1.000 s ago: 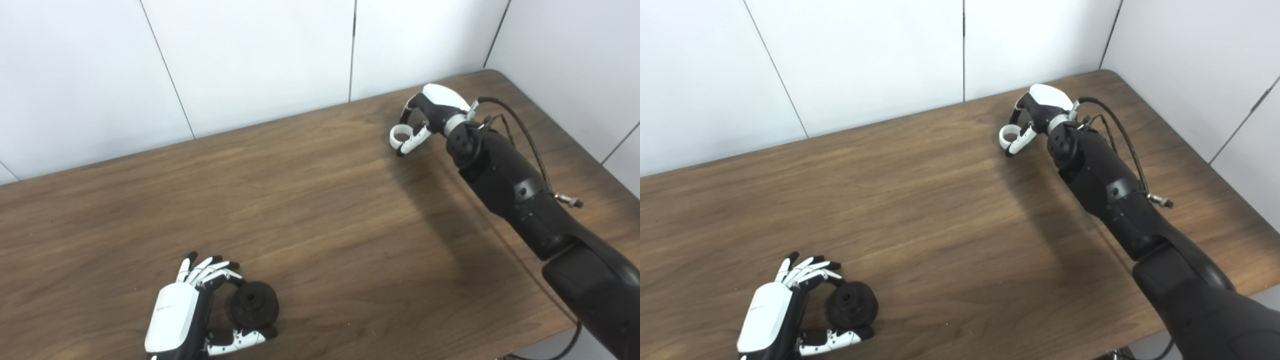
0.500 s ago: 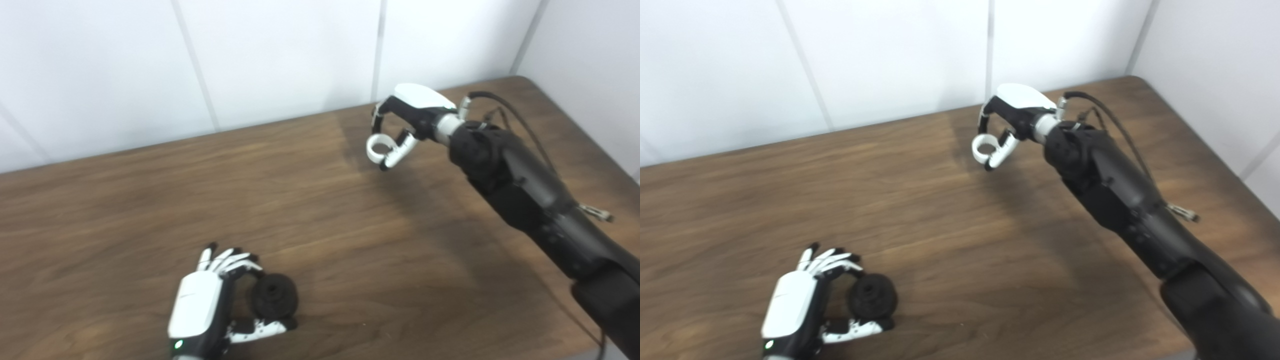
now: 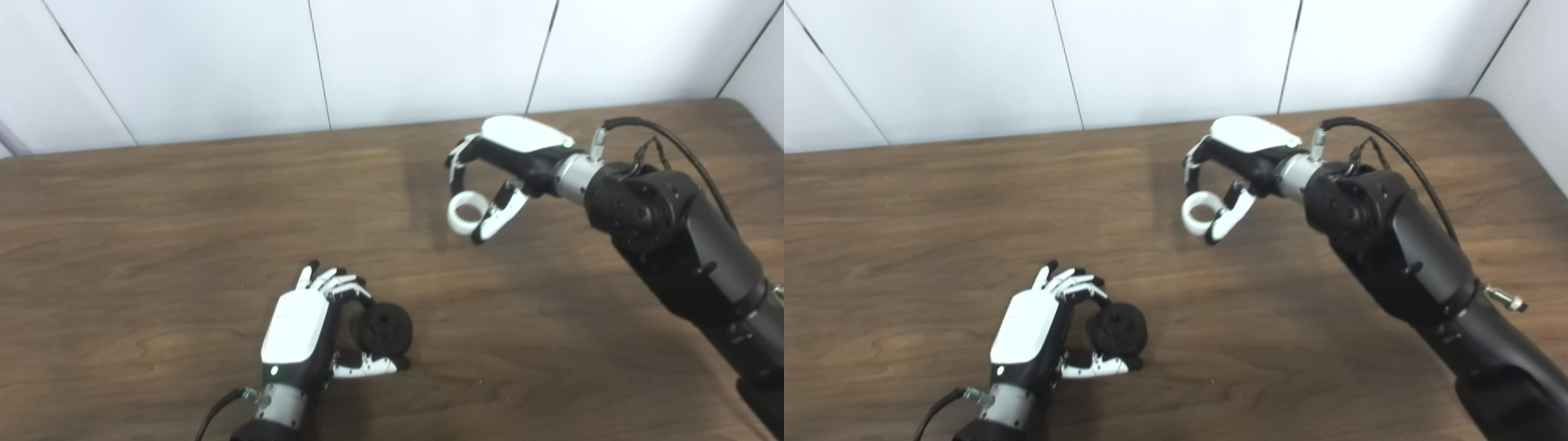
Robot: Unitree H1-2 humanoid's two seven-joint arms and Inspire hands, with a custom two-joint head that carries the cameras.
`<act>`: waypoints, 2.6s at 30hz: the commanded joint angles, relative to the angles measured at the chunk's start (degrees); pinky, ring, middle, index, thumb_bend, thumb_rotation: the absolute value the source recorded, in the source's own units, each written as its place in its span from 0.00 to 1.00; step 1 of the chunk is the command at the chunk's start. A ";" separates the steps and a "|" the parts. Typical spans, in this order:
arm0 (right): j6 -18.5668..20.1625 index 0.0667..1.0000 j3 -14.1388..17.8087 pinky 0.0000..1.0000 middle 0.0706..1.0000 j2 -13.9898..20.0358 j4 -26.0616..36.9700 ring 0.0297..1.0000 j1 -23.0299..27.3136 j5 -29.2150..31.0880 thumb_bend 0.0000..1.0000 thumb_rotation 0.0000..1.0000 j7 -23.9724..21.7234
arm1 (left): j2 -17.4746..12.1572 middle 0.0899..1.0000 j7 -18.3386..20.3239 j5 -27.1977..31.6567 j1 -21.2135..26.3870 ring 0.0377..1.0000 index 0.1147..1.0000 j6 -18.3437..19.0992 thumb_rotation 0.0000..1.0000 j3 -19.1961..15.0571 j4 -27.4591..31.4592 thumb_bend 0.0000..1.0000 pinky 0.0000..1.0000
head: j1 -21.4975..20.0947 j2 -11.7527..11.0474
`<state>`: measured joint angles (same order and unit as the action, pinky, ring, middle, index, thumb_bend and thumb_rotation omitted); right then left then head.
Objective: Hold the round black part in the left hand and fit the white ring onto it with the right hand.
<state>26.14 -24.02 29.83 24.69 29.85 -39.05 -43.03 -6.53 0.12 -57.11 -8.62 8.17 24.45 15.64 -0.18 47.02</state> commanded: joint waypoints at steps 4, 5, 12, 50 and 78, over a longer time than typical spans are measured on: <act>-0.87 0.45 0.11 0.90 0.82 -1.20 4.48 0.95 0.61 -0.58 0.52 0.14 -1.24 | 0.28 0.72 4.33 -0.77 -0.72 0.85 0.42 1.79 0.05 1.69 -1.38 0.52 1.00 | 0.38 0.58; -0.93 0.45 0.06 0.90 0.82 -1.66 5.02 0.95 0.31 -0.35 0.52 0.14 -1.46 | 0.36 0.72 4.34 -0.78 -0.64 0.85 0.42 1.89 0.05 1.75 -1.39 0.52 1.00 | 0.54 0.81; -1.92 0.45 -1.57 0.91 0.83 -4.22 8.35 0.96 -1.39 -0.30 0.52 0.14 -2.86 | 0.76 0.72 4.46 -1.22 0.06 0.85 0.42 2.78 0.05 2.32 -1.63 0.52 1.00 | 1.17 1.81; -6.28 0.45 -3.91 0.90 0.81 -10.47 5.19 0.95 -3.98 -2.64 0.52 0.14 -3.46 | 1.96 0.72 4.13 -1.42 1.64 0.85 0.42 5.13 0.05 4.13 -1.75 0.52 1.00 | 3.46 3.73; -7.66 0.45 -3.60 0.90 0.82 -11.21 3.64 0.95 -5.20 -4.41 0.52 0.14 -2.99 | 1.99 0.72 4.33 -1.57 1.49 0.85 0.42 5.36 0.05 4.31 -0.99 0.52 1.00 | 3.16 4.30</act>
<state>19.78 -28.41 19.01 27.80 23.14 -43.22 -47.41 -4.78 0.59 -58.61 -6.49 12.78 27.55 15.30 2.90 51.24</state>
